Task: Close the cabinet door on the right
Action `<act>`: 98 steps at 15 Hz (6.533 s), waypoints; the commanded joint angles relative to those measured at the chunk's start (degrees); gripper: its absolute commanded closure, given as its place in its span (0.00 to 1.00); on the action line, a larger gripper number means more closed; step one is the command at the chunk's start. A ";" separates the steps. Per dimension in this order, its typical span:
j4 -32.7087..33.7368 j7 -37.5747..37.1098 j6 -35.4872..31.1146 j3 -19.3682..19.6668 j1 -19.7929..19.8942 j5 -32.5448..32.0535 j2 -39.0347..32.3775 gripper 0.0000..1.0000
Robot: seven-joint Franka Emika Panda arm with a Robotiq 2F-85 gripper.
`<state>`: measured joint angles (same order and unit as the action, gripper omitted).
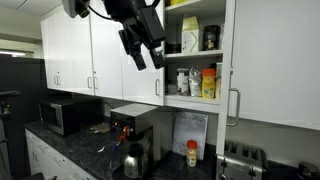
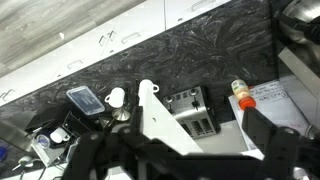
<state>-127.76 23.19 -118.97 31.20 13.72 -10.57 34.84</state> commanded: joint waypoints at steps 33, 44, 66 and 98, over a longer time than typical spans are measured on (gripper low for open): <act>21.49 10.76 -16.02 1.15 0.16 19.34 -25.42 0.00; 20.16 19.08 -17.53 1.58 -0.17 30.32 -25.92 0.00; 10.39 20.53 -15.55 -5.41 -0.37 24.00 -14.12 0.00; 6.16 15.54 -3.80 -14.36 -7.58 13.86 -7.27 0.00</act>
<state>-121.28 39.94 -124.89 17.41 5.60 5.71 26.85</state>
